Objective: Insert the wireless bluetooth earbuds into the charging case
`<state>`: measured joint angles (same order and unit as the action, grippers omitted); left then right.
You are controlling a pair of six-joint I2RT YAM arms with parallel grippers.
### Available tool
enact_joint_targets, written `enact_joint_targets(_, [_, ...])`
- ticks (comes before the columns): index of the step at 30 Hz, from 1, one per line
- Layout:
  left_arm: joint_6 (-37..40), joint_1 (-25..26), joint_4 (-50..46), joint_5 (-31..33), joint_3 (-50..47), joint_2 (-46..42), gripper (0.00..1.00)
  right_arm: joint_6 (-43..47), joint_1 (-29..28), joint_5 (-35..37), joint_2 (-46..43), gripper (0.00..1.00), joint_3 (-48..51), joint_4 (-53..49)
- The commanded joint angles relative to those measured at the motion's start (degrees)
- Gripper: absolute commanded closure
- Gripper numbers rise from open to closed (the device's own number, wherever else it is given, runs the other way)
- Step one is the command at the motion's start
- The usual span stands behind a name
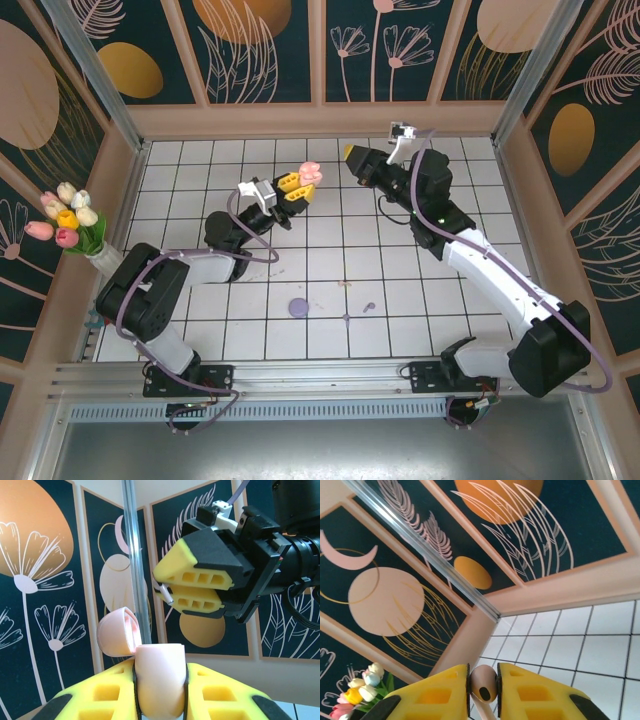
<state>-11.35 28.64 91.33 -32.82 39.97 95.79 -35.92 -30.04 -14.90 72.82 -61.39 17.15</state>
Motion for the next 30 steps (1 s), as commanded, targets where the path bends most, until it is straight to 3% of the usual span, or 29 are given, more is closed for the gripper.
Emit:
enact_joint_targets(1, [-2.6, 0.5, 6.4, -1.2, 2.0, 1.1, 1.00, 0.4, 0.2, -3.7, 0.3, 0.80, 1.3, 7.5])
enact_joint_targets(14, [-5.3, 0.7, 13.6, -2.7, 5.3, 5.0, 1.00, 2.2, -0.7, -11.3, -0.1, 0.80, 4.9, 16.9])
enact_joint_targets(30, [-3.5, 1.0, 13.6, -4.2, 8.6, 4.8, 1.00, 2.4, -1.0, -12.7, 0.8, 0.81, 5.1, 18.2])
